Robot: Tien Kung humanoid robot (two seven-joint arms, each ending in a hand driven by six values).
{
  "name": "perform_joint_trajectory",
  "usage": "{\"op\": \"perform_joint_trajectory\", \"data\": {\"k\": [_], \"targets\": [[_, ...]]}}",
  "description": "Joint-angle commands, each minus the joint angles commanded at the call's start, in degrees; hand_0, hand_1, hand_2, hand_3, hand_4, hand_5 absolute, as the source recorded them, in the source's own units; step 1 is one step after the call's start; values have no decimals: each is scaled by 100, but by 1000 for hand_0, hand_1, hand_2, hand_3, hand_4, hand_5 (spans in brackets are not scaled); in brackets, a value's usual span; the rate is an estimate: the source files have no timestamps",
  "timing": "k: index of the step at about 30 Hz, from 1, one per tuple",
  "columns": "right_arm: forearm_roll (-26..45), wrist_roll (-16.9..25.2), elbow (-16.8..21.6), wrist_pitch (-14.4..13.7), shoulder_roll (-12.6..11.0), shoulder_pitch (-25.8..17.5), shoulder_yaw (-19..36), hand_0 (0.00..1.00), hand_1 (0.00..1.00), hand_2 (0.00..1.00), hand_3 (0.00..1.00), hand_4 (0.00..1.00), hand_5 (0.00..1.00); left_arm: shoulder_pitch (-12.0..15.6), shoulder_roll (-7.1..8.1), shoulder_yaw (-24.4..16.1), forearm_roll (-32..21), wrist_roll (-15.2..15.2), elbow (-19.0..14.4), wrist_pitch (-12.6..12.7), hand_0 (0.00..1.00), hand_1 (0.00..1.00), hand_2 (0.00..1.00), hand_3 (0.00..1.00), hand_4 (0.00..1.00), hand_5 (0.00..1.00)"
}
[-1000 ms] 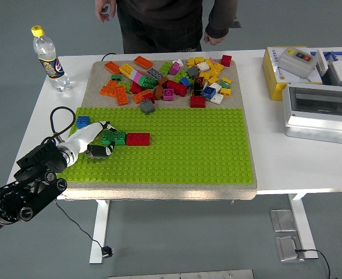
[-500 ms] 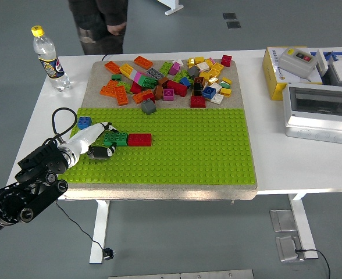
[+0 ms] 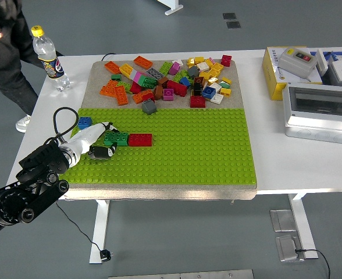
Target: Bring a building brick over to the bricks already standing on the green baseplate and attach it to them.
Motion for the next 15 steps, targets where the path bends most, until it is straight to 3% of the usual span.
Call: {"op": "perform_joint_trajectory", "data": {"k": [15], "targets": [[33,-6,-16,5,-8,22,-17,688,640,684,667,447,771,-38,36,14,15,11,-11,-132,998,998,998,898,608,220]]}}
